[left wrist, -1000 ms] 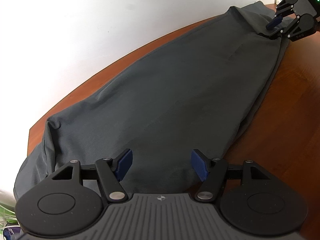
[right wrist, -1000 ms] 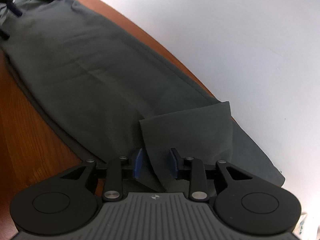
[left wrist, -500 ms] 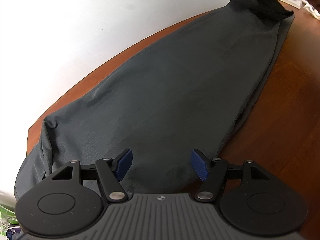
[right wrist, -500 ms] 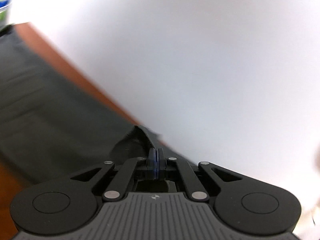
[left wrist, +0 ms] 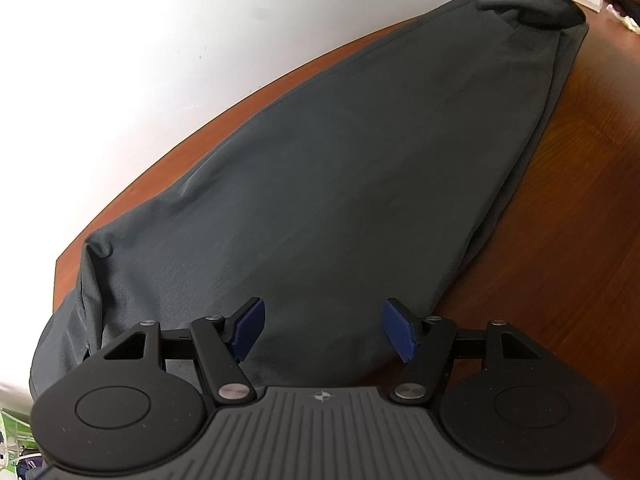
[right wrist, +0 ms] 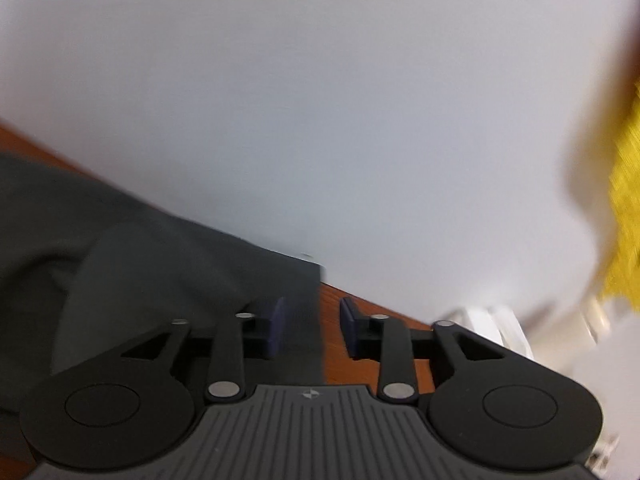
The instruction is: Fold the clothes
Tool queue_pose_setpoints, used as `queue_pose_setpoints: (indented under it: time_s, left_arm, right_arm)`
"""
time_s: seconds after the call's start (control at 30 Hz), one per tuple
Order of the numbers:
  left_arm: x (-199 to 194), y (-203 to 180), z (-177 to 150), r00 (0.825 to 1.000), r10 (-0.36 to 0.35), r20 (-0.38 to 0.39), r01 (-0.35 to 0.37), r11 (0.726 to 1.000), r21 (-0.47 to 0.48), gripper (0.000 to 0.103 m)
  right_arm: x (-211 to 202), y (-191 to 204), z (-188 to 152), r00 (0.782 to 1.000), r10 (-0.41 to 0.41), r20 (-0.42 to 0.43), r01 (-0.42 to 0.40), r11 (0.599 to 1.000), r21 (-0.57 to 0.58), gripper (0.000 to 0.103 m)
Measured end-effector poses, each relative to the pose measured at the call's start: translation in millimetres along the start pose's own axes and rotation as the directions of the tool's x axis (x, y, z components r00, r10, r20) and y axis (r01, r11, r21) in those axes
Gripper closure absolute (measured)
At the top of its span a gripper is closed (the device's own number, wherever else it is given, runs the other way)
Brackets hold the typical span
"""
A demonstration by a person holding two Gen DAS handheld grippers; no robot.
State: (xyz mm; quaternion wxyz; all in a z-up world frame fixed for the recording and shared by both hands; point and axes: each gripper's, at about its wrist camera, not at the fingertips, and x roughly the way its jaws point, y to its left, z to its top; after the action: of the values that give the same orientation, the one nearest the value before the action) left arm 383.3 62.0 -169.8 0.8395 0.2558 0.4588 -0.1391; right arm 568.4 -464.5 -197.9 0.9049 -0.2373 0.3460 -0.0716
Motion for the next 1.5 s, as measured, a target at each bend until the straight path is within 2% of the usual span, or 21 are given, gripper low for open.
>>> queue_pose_setpoints:
  time_s: [0.07, 0.2, 0.3, 0.47, 0.53, 0.6, 0.67, 0.77, 0.8, 0.87, 0.93, 1.0, 1.1, 1.2, 1.33, 1.4, 1.5]
  left_arm:
    - [-0.4, -1.0, 0.1, 1.000, -0.002, 0.000, 0.002, 1.000, 0.002, 0.036]
    - [-1.0, -2.8, 1.5, 1.000, -0.007, 0.004, 0.007, 1.000, 0.002, 0.036]
    - [-3.1, -3.9, 1.9, 1.000, -0.014, 0.010, 0.014, 1.000, 0.003, 0.036]
    - [-6.2, -11.6, 3.1, 0.999, -0.044, 0.019, 0.043, 0.999, 0.003, 0.037]
    - [-4.8, -15.7, 2.7, 0.998, -0.058, 0.014, 0.058, 0.998, 0.000, 0.037]
    - [-2.4, -18.3, 2.0, 0.997, -0.073, 0.005, 0.073, 0.997, -0.014, 0.037]
    - [0.9, -20.7, 0.1, 0.996, -0.084, -0.010, 0.084, 0.996, -0.022, 0.037]
    - [5.8, -23.5, -2.5, 0.997, -0.076, -0.018, 0.075, 0.997, -0.023, 0.036]
    - [6.2, -23.2, -2.5, 0.997, -0.077, -0.014, 0.076, 0.996, -0.036, 0.036]
    - [7.7, -21.3, -0.4, 0.996, -0.082, -0.022, 0.080, 0.995, -0.065, 0.036]
    - [9.2, -20.1, 0.6, 0.996, -0.081, -0.027, 0.078, 0.993, -0.094, 0.036]
    - [9.6, -20.5, 0.8, 0.997, -0.077, -0.029, 0.073, 0.991, -0.110, 0.036]
    - [10.3, -19.5, 0.6, 0.996, -0.077, -0.034, 0.072, 0.989, -0.128, 0.036]
    - [11.2, -17.3, 0.6, 0.996, -0.083, -0.035, 0.077, 0.987, -0.142, 0.036]
    - [13.4, -16.3, 2.8, 0.995, -0.090, -0.039, 0.083, 0.984, -0.158, 0.035]
    - [13.7, -16.5, 4.2, 0.995, -0.089, -0.043, 0.081, 0.984, -0.159, 0.035]
    - [13.5, -16.0, 5.6, 0.995, -0.085, -0.047, 0.076, 0.984, -0.161, 0.035]
  right_arm:
    - [-8.0, -24.7, -7.8, 0.998, 0.056, 0.001, -0.056, 0.993, 0.102, 0.066]
    - [-18.2, -39.7, -18.4, 0.985, 0.175, 0.001, -0.173, 0.974, 0.150, 0.066]
    - [-26.2, -31.9, -26.0, 0.960, 0.280, 0.008, -0.279, 0.954, 0.109, 0.066]
    - [-45.1, -9.7, -34.1, 0.904, 0.426, -0.035, -0.427, 0.904, -0.012, 0.064]
    - [-52.8, -3.1, -37.0, 0.886, 0.461, -0.049, -0.463, 0.885, -0.051, 0.046]
    - [-60.6, 8.9, -37.1, 0.880, 0.472, -0.055, -0.475, 0.876, -0.088, 0.034]
    - [-61.7, 17.3, -38.5, 0.876, 0.479, -0.062, -0.483, 0.868, -0.119, 0.034]
    - [-56.5, 30.8, -40.3, 0.883, 0.463, -0.080, -0.469, 0.867, -0.168, 0.034]
    - [-50.6, 34.6, -40.2, 0.883, 0.463, -0.083, -0.470, 0.865, -0.173, 0.036]
    - [-42.7, 36.1, -41.4, 0.875, 0.475, -0.097, -0.485, 0.857, -0.174, 0.049]
    - [-35.0, 36.8, -41.2, 0.865, 0.488, -0.116, -0.501, 0.849, -0.167, 0.083]
    - [-28.1, 35.5, -39.5, 0.860, 0.495, -0.122, -0.509, 0.847, -0.153, 0.097]
    - [-24.6, 17.2, -30.5, 0.866, 0.491, -0.092, -0.499, 0.862, -0.088, 0.100]
    - [-15.3, -6.6, -16.5, 0.883, 0.462, -0.090, -0.464, 0.885, -0.012, 0.100]
    - [11.8, -23.6, -6.8, 0.880, 0.442, -0.174, -0.437, 0.897, 0.068, 0.102]
    - [29.7, -24.0, -8.8, 0.892, 0.373, -0.257, -0.372, 0.927, 0.054, 0.103]
    - [42.6, -29.4, -18.4, 0.874, 0.379, -0.304, -0.359, 0.926, 0.120, 0.102]
